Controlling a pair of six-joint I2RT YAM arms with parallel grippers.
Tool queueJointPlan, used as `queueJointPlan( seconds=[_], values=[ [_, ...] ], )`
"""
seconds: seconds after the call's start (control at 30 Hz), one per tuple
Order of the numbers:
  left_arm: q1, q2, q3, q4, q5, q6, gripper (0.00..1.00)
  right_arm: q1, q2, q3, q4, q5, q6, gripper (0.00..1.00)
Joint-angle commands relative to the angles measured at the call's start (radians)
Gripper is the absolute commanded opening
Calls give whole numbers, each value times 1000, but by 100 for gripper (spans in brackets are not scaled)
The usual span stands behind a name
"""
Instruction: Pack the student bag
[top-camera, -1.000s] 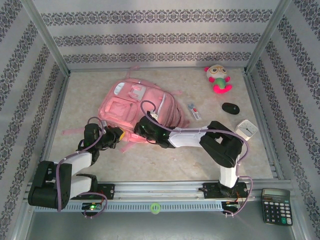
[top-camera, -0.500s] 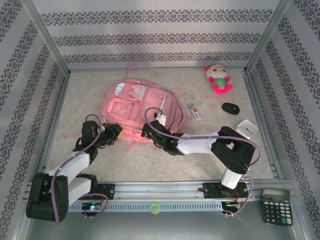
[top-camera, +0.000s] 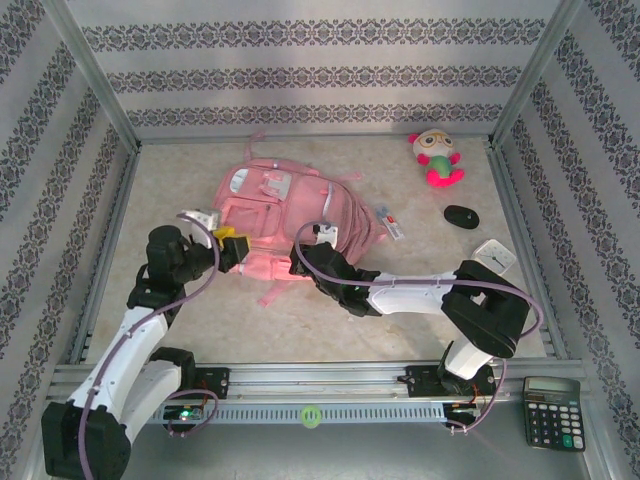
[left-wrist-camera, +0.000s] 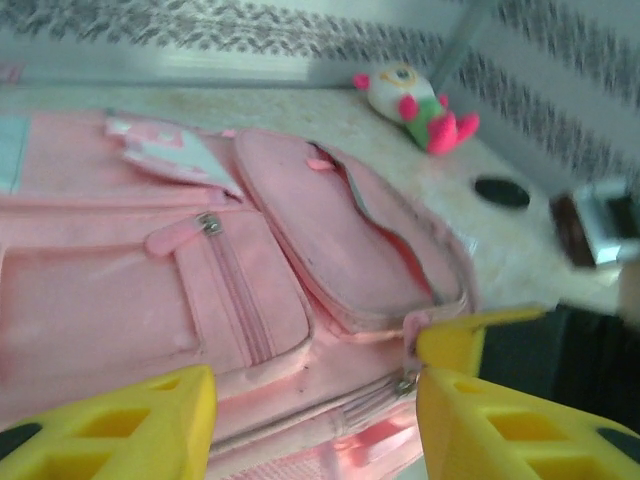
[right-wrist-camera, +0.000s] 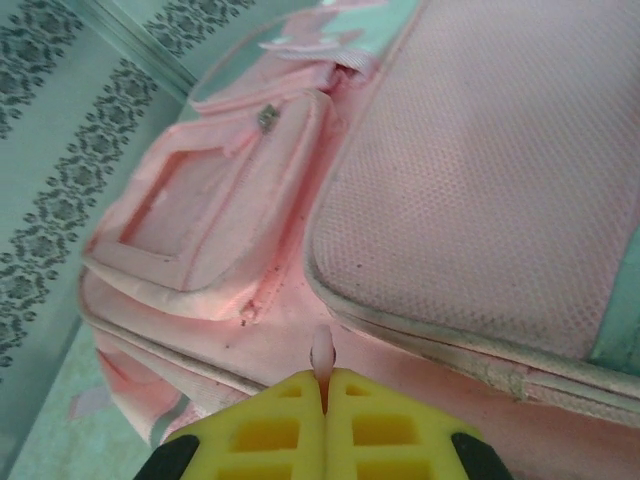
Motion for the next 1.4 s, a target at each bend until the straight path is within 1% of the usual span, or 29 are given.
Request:
queueJointPlan(
  seconds=[0.0,0.03,0.07,0.1,0.13,0.23,0.3,0.33,0.43,0.5,0.53,0.6,0.73,0.8,0.87,0.93,1.03,1.13,1.23,1.3,1.37],
  values=[
    [-57,86,95,-256,39,601,57,-3,-49,15,113,1,-77,0],
    [-76,115,109,-302,28,724,58,-5,-48,20,119,-4,-88,0],
    [-94,139,116,-318,0,799,59,-5,-48,22,121,-8,-94,0],
    [-113,163,123,-318,-36,857,61,-5,-46,22,125,-10,-95,0],
    [-121,185,126,-309,-47,912,62,-7,-44,20,131,-14,-95,0],
    [-129,253,119,-253,-33,1042,67,-8,-45,14,146,-21,-99,0],
    [-138,299,124,-220,-30,1096,71,-8,-45,15,145,-24,-103,0],
    [-147,324,137,-214,-33,1125,72,-8,-44,16,149,-28,-103,0],
    [-162,397,147,-118,-109,1146,72,-8,-45,16,151,-35,-106,0],
    [-164,439,151,-66,-128,1165,72,-7,-45,12,152,-35,-106,0],
    [-165,467,158,-57,-139,1173,67,-8,-46,11,154,-35,-105,0],
    [-164,503,178,-66,-156,1189,51,-8,-52,6,151,-34,-107,0],
    [-164,494,168,-89,-213,1205,20,-17,-86,-35,139,-1,-92,0],
    [-160,469,152,-96,-236,1210,10,-32,-109,-69,135,12,-80,0],
    [-155,449,140,-107,-249,1213,7,-53,-132,-105,130,23,-74,0],
    [-152,438,149,-155,-263,1213,5,-70,-153,-146,130,52,-72,0],
    [-142,417,156,-204,-281,1211,4,-106,-184,-205,149,63,-58,0],
    [-131,387,122,-175,-272,1206,3,-120,-228,-241,150,63,-65,0],
    [-126,393,123,-189,-290,1206,3,-133,-269,-271,150,42,-81,0],
    [-127,392,135,-202,-285,1193,6,-143,-282,-282,152,3,-90,0],
    [-127,380,145,-206,-242,1161,15,-161,-280,-275,150,-94,-107,0]
  ],
)
